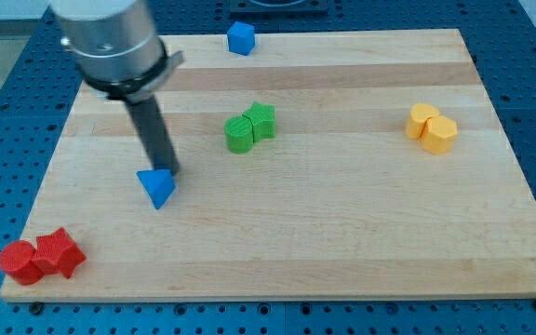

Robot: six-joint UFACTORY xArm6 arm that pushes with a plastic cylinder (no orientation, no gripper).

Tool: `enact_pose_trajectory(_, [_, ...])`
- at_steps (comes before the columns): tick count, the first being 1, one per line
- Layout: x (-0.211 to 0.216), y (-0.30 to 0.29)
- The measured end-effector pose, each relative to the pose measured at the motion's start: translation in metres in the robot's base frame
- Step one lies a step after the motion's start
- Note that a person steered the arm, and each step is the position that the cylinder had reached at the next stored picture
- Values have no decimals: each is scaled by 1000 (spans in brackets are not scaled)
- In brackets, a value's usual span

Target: Slide the triangle to the top left side of the green blocks

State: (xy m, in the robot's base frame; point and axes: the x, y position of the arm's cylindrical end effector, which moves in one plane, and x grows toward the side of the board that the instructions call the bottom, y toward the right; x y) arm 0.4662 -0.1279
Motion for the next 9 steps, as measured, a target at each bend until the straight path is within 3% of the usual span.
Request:
enact_pose_trajectory(1, [2,55])
enact_pose_trajectory(2, [32,71])
enact_pose_trajectory(3, [51,43])
enact_pose_trajectory(4, [26,-29])
enact_pose_trajectory(6, [-77,-139])
enact_pose_trajectory(7, [-85,-119])
enact_pose_trajectory(8, [-83,-61])
enact_pose_trajectory(9, [-45,-25])
